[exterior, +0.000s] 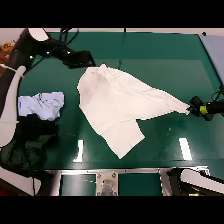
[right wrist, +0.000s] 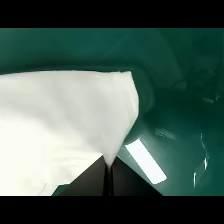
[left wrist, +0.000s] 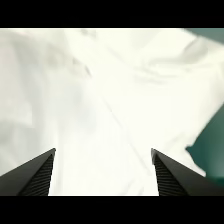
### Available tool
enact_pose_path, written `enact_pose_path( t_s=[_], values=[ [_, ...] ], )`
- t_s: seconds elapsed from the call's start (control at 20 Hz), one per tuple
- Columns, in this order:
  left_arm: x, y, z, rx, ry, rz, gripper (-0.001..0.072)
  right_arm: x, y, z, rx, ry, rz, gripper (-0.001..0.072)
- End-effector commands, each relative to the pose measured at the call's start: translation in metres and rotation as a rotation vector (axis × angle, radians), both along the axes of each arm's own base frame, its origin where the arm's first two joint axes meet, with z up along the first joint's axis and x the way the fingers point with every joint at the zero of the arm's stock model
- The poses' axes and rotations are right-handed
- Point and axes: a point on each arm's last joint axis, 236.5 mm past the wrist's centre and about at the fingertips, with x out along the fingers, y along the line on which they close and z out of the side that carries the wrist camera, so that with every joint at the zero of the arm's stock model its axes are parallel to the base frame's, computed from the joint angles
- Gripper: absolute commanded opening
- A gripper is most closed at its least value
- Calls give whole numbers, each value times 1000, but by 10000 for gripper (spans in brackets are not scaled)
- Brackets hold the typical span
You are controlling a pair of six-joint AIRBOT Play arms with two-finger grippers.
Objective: Fold the shirts.
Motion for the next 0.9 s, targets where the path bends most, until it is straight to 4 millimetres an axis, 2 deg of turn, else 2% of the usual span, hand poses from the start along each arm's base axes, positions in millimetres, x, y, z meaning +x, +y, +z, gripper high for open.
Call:
enact_pose_path(
  t_s=[0.0,0.1,0.3,0.35,0.45,0.5,0.55,0.65,0.85],
  values=[
    [-73,47,-27,161,366,0,666,2,-13,-4,16,3,-24,13],
    [-98,47,-45,180,432,7,665,3,-14,-5,15,-1,-18,13],
    [-170,43,-109,188,520,115,666,4,-12,-13,38,8,-25,13],
    [-190,37,-128,172,543,153,666,7,-10,-15,51,-1,-29,13],
    [-216,14,-157,94,558,206,659,18,-5,-15,81,-41,-27,13],
    [-223,3,-172,69,562,230,593,22,-3,-15,96,-55,-27,14],
    [-226,-7,-186,54,545,258,588,24,0,-16,107,-64,-22,14],
    [-223,-24,-204,23,500,309,588,24,0,-16,111,-63,-23,14],
    [-195,-42,-211,-42,420,396,587,24,0,-16,104,-67,-7,14]
  ],
)
